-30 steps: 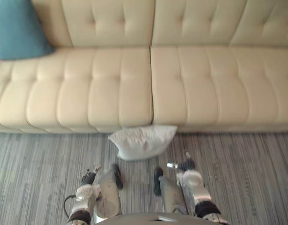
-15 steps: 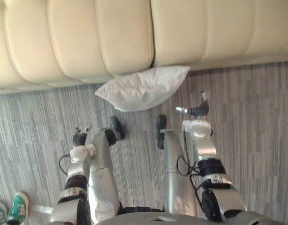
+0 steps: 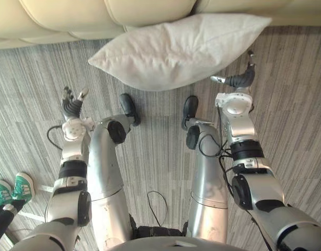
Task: Pick up cushions and gather them together orderly.
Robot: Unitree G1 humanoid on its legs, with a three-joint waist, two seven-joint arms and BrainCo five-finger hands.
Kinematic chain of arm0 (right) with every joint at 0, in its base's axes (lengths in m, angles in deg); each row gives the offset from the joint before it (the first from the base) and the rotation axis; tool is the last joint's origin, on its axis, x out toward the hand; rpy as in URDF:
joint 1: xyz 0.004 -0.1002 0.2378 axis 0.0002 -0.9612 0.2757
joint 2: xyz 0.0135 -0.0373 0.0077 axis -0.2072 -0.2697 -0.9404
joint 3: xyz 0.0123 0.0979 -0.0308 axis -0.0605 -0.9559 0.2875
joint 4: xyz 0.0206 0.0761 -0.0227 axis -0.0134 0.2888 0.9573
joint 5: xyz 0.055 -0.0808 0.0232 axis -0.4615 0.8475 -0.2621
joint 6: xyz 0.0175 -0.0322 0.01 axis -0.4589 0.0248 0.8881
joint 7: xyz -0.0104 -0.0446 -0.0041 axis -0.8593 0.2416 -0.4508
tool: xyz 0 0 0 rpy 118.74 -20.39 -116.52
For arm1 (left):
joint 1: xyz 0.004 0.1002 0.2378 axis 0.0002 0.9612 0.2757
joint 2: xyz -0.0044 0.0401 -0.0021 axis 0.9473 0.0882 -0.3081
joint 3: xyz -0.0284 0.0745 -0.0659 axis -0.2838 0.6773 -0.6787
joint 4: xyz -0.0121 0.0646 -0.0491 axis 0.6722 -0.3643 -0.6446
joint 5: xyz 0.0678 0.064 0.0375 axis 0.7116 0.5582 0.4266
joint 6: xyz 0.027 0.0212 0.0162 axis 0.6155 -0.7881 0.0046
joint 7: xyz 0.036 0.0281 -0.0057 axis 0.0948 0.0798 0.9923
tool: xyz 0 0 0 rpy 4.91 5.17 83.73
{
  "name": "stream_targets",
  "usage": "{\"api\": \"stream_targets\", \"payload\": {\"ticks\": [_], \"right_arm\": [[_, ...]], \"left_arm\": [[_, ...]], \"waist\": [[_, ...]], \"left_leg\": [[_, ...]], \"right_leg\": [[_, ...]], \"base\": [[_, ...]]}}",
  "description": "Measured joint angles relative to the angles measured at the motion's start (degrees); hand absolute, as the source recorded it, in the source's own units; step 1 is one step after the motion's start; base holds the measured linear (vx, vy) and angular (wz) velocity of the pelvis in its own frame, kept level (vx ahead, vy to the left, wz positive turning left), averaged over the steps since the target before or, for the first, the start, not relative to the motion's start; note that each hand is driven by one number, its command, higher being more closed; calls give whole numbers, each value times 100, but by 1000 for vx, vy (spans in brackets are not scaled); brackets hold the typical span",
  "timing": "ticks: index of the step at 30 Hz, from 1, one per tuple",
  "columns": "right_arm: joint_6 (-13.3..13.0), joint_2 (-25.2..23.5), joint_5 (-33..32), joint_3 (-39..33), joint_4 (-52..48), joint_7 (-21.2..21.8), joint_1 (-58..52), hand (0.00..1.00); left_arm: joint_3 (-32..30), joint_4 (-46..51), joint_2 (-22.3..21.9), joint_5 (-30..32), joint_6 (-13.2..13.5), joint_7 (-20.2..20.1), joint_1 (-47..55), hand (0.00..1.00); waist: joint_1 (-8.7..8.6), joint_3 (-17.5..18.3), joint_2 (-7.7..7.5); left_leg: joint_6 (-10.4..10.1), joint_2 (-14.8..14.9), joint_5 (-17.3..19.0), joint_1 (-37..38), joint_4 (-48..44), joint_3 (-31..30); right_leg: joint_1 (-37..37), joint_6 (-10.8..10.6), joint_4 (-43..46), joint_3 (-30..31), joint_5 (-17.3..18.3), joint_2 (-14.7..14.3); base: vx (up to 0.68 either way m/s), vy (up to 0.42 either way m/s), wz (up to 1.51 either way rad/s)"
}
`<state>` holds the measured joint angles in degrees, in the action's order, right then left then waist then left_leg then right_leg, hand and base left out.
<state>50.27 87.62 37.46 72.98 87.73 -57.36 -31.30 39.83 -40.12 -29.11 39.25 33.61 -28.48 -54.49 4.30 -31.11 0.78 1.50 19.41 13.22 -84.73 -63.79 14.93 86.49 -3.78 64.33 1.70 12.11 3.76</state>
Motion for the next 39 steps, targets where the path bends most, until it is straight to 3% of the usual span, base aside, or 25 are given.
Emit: {"api": "stream_targets", "payload": {"ticks": [9, 10, 14, 15, 25, 30, 39], "right_arm": [[108, -98, 7, 712, 151, -217, 612, 0], [109, -89, 10, 773, 143, -255, 647, 100], [116, -117, 201, 864, 58, -331, 707, 100], [137, -131, 222, 864, -50, -347, 683, 100], [228, -309, 448, 1038, -755, -708, 514, 100], [230, -298, 453, 1012, -1041, -776, 459, 100], [231, -321, 437, 980, -1395, -644, 264, 100]], "left_arm": [[932, 386, 45, 120, 8, 218, -845, 0], [1031, 392, 43, 120, 9, 227, -951, 0], [1451, 520, 13, 213, 9, 354, -1193, 0], [1577, 606, 14, 239, 11, 400, -1203, 100], [2309, 1038, 73, 467, 13, 529, -1277, 100], [2356, 1068, 167, 555, 11, 529, -1353, 100], [2519, 1095, 383, 557, 2, 516, -1418, 100]], "waist": [[-78, -41, -3], [-103, -41, -3], [-148, -41, -3], [-157, -41, -3], [-239, -40, -5], [-297, -28, -11], [-312, -16, -8]], "left_leg": [[-34, -80, -139, -522, -89, -182], [-35, -89, -151, -557, -78, -202], [-12, -137, -257, -627, 28, -236], [-20, -150, -285, -626, 64, -247], [-92, -142, -385, -707, 143, -402], [-125, -129, -460, -703, 208, -427], [-216, -99, -477, -312, 399, -528]], "right_leg": [[489, 68, 272, -117, 47, 96], [510, 74, 274, -142, 56, 105], [571, 93, 257, -213, 70, 140], [570, 101, 256, -229, 83, 156], [554, 144, 161, -383, 59, 119], [523, 172, 79, -412, 5, 95], [30, 274, -159, -570, -26, 71]], "base": [[-67, 12, 10], [-55, 17, 9], [-44, 5, 10], [-46, -1, 12], [-57, -2, 0], [-62, -5, -3], [-66, -19, -1]]}}
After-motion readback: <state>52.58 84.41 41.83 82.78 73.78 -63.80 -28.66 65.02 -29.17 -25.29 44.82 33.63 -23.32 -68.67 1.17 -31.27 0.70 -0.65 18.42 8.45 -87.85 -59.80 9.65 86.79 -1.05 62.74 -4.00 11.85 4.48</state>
